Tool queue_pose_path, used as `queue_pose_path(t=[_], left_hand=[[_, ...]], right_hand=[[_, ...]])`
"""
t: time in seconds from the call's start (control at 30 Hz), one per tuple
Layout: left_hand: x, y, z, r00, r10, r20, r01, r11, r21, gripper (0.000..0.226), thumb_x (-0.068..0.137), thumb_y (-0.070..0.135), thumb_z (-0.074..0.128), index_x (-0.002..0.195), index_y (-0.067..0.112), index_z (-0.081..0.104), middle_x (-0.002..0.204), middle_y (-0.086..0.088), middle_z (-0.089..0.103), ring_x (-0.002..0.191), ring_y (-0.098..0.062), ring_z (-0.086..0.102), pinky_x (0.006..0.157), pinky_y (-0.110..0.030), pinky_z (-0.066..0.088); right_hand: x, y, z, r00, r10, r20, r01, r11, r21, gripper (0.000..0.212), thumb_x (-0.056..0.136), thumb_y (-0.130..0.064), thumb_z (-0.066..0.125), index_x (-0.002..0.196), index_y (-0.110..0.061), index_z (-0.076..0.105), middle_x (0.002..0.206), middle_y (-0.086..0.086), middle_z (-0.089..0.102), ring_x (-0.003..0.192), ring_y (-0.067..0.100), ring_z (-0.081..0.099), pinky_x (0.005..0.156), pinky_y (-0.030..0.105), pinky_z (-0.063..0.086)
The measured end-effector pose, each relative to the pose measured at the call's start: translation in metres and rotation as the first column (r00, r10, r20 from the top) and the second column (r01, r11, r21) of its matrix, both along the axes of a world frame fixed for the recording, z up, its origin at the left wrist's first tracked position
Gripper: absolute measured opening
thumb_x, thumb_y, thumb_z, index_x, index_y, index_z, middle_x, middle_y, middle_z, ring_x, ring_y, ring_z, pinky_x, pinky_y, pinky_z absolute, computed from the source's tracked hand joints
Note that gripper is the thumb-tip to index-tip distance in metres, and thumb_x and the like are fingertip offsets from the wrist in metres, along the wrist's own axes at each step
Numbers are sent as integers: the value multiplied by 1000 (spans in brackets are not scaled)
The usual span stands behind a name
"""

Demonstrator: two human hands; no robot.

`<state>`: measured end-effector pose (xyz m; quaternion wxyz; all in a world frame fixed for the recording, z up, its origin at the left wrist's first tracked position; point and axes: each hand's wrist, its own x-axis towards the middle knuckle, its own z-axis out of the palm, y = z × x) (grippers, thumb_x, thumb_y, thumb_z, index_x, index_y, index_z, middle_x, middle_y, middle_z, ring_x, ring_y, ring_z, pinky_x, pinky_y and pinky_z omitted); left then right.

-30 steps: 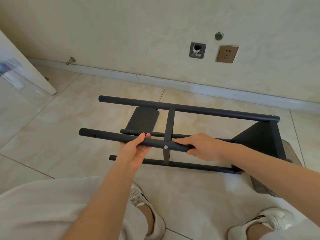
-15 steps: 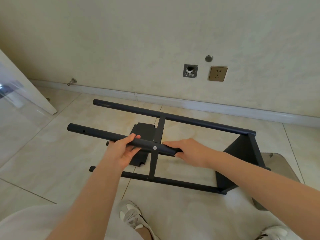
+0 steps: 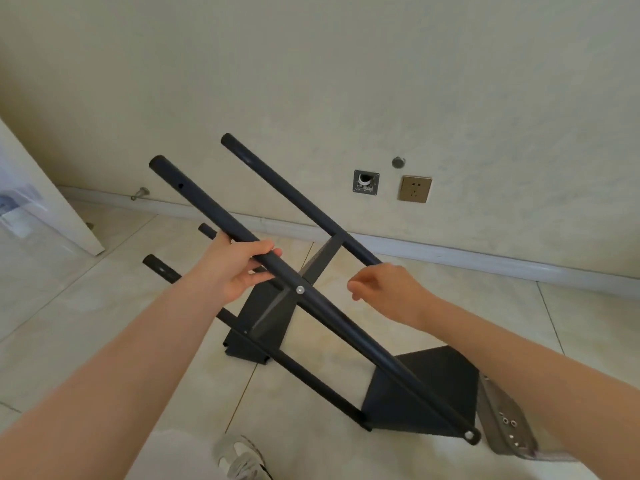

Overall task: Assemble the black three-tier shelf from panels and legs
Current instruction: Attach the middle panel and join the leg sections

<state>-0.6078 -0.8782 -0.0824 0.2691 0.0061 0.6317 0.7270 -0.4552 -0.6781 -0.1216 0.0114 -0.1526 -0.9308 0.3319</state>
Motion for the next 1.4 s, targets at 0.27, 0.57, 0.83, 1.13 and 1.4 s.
queue_pose_path(t=[0.27, 0.57, 0.83, 1.13, 1.4], left_hand=[[27, 26, 31, 950, -279, -137, 262, 956, -128, 54, 90, -2, 70, 132, 21, 46, 114, -17, 69, 90, -23, 77, 61, -38, 63], [57, 49, 53, 820, -526, -224, 457, 839, -295, 43, 86, 0, 75, 117, 18, 52, 89, -5, 77, 93, -20, 76, 93, -55, 56], [61, 46, 62, 744, -601, -293, 478, 784, -396, 39, 86, -3, 74, 116, 11, 55, 97, -6, 74, 96, -25, 75, 93, -55, 57], [59, 47, 33, 699, -572, -430, 376, 805, -459, 36, 86, 7, 77, 110, 25, 56, 96, 7, 73, 97, -16, 73, 81, -39, 59], [55, 60, -7, 732, -468, -494, 163, 825, -541, 33, 88, 1, 74, 93, 29, 58, 90, 12, 67, 85, -5, 65, 76, -24, 55]], right_hand=[[23, 39, 27, 957, -281, -73, 281, 960, -18, 44, 100, -38, 52, 138, -17, 48, 125, 3, 60, 102, 17, 57, 88, 27, 45], [60, 67, 57, 984, -172, 42, 175, 979, -101, 43, 102, -18, 52, 142, -20, 38, 126, 6, 58, 101, 18, 60, 82, 26, 49], [88, 68, 66, 992, -64, 107, 102, 910, -402, 54, 96, -9, 59, 140, -33, 37, 124, 3, 57, 111, 20, 60, 97, 38, 54], [79, 65, 42, 996, -90, 0, 90, 986, -141, 33, 97, -12, 58, 125, -19, 42, 118, -3, 55, 95, 13, 63, 74, 23, 55], [74, 66, 18, 993, 17, 119, -22, 999, 47, 27, 103, -34, 48, 122, -14, 52, 115, 0, 62, 98, 12, 62, 83, 23, 48]])
